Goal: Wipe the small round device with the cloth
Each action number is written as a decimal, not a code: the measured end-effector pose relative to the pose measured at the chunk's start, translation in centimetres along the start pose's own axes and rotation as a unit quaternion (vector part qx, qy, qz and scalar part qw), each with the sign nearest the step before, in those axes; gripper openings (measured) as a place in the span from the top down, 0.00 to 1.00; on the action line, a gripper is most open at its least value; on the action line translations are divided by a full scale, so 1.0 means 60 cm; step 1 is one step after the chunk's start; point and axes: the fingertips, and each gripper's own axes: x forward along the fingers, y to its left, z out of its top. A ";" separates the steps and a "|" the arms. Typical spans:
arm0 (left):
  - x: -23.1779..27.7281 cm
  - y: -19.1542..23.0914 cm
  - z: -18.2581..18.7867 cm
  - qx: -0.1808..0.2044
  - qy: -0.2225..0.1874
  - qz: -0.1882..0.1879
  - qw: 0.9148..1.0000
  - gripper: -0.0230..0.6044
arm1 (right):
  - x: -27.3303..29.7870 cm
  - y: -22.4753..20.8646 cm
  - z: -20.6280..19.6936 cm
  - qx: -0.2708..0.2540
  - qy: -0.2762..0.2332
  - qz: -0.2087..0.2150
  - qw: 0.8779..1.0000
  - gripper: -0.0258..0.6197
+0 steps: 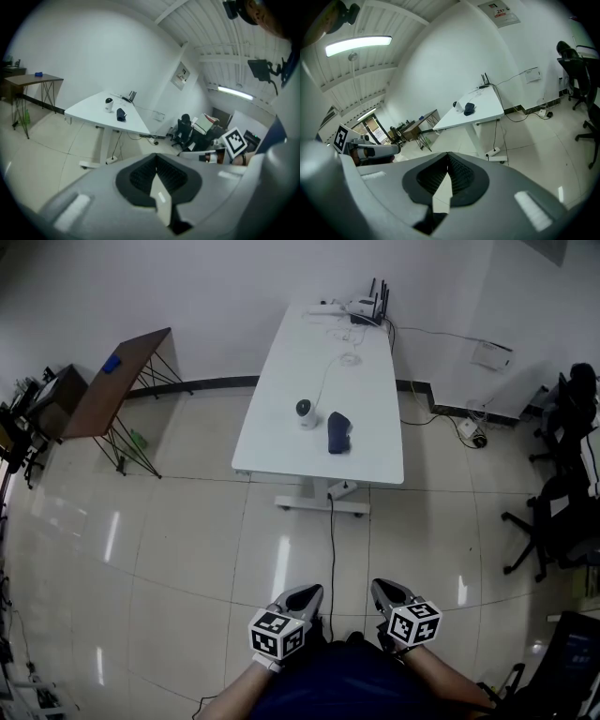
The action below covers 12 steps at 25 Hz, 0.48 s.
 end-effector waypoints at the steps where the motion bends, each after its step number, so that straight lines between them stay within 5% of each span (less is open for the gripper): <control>1: 0.003 0.015 0.017 0.001 -0.002 -0.005 1.000 0.96 | 0.014 0.005 0.013 -0.001 -0.003 -0.003 1.000 0.94; 12: 0.020 0.178 0.106 -0.012 -0.004 -0.025 1.000 0.96 | 0.124 0.044 0.089 -0.013 0.004 -0.047 0.999 0.94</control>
